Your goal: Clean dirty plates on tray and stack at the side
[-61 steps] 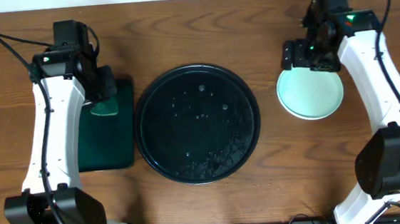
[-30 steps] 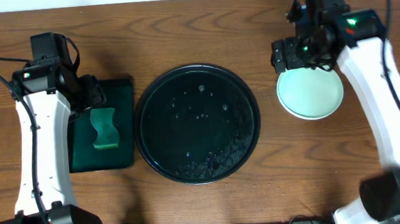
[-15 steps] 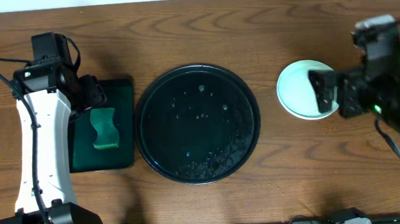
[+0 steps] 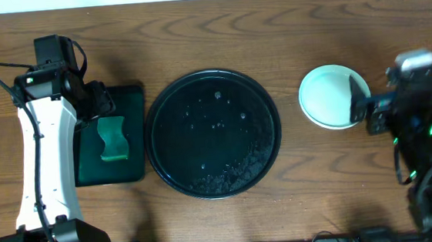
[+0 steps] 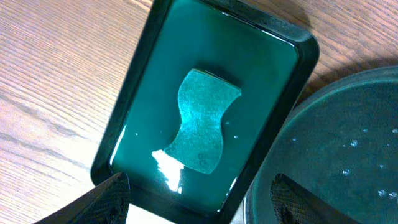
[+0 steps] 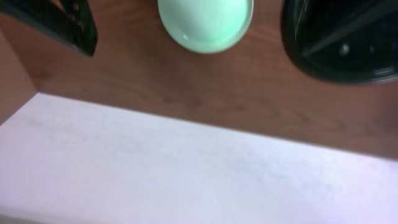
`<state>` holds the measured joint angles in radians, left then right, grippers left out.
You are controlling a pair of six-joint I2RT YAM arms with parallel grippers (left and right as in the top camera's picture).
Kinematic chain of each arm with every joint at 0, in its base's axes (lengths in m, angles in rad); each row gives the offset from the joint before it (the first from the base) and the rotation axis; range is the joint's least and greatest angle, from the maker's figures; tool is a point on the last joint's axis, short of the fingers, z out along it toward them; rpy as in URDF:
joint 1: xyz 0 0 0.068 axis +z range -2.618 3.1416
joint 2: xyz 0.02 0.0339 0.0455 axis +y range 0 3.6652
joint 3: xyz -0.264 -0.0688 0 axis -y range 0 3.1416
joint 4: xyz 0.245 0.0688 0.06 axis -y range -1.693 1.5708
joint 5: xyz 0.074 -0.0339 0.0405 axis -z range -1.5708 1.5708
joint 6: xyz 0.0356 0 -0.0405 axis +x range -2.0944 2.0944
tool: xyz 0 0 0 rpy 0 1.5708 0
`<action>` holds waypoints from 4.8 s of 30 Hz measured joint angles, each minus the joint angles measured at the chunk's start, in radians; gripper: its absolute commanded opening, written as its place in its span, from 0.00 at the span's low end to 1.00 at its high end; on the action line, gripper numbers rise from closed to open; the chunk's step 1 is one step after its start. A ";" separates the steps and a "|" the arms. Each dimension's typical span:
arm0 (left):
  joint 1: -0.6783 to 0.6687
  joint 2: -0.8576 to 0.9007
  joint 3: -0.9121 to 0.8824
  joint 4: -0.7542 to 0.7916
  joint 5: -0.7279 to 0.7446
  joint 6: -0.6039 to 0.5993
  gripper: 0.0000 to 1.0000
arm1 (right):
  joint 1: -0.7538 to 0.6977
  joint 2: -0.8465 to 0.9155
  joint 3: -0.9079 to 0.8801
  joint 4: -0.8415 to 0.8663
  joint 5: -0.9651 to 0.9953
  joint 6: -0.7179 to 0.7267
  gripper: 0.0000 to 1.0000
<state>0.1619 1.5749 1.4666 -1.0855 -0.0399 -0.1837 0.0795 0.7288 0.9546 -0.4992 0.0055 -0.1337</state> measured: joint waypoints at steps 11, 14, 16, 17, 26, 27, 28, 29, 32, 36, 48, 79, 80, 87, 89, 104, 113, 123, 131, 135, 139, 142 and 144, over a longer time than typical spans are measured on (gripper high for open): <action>0.000 0.000 0.000 0.000 0.000 0.000 0.73 | -0.006 -0.573 -0.734 0.344 -0.168 -0.032 0.99; 0.000 0.000 0.000 0.000 0.000 0.000 0.73 | -0.027 -0.686 -0.796 0.332 -0.193 -0.032 0.99; 0.000 0.000 0.000 0.001 -0.001 0.000 0.73 | -0.035 -0.715 -0.842 0.332 -0.209 -0.032 0.99; 0.000 0.000 0.000 0.000 -0.001 0.000 0.73 | -0.035 -0.715 -0.853 0.333 -0.211 -0.032 0.99; 0.000 0.000 0.000 0.001 -0.001 0.000 0.73 | -0.035 -0.717 -0.935 0.445 -0.240 -0.032 0.99; 0.000 0.000 0.000 0.000 -0.001 0.000 0.73 | -0.035 -0.717 -0.938 0.446 -0.240 -0.032 0.99; 0.000 0.000 0.000 0.000 -0.001 0.000 0.73 | -0.035 -0.717 -0.943 0.447 -0.241 -0.032 0.99; 0.000 0.000 0.000 0.000 -0.001 0.000 0.73 | -0.035 -0.717 -0.945 0.446 -0.241 -0.032 0.99; 0.000 0.000 0.000 0.001 -0.001 0.000 0.73 | -0.035 -0.717 -0.945 0.447 -0.242 -0.032 0.99; 0.000 0.000 0.000 0.000 -0.001 0.000 0.73 | -0.035 -0.717 -0.945 0.447 -0.241 -0.032 0.99; 0.000 0.000 0.000 0.000 -0.001 0.000 0.73 | -0.035 -0.717 -0.945 0.447 -0.242 -0.032 0.99; -0.033 -1.103 -0.939 0.791 0.109 0.057 0.73 | -0.035 -0.718 -0.945 0.447 -0.242 -0.032 0.99; -0.033 -1.136 -0.969 0.804 0.109 0.058 0.73 | -0.035 -0.718 -0.945 0.447 -0.242 -0.032 0.99; -0.033 -1.330 -1.195 0.987 0.109 0.058 0.73 | -0.035 -0.718 -0.946 0.447 -0.242 -0.032 0.99; -0.033 -1.374 -1.254 1.047 0.108 0.058 0.73 | -0.035 -0.718 -0.946 0.447 -0.242 -0.032 0.99; -0.033 -1.522 -1.456 1.223 0.108 0.113 0.73 | -0.035 -0.718 -0.946 0.447 -0.242 -0.032 0.99; -0.033 -1.564 -1.456 1.170 0.100 0.137 0.73 | -0.035 -0.718 -0.946 0.448 -0.242 -0.032 0.99; -0.033 -1.565 -1.459 1.085 0.093 0.137 0.73 | -0.035 -0.718 -0.946 0.448 -0.242 -0.032 0.99; -0.033 -1.565 -1.460 1.236 0.087 0.156 0.73 | -0.035 -0.718 -0.946 0.447 -0.242 -0.032 0.99; -0.033 -1.565 -1.460 1.202 0.086 0.159 0.73 | -0.035 -0.718 -0.946 0.447 -0.242 -0.032 0.99; -0.033 -1.564 -1.460 1.078 0.087 0.158 0.73 | -0.035 -0.718 -0.946 0.448 -0.242 -0.032 0.99; -0.033 -1.565 -1.456 1.066 0.090 0.158 0.73 | -0.035 -0.718 -0.946 0.448 -0.242 -0.032 0.99; -0.033 -1.565 -1.456 1.066 0.090 0.158 0.73 | -0.035 -0.718 -0.946 0.448 -0.242 -0.032 0.99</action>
<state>0.1287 0.0101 0.0109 -0.0196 0.0498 -0.0257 0.0441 0.0109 0.0090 -0.0513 -0.2363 -0.1661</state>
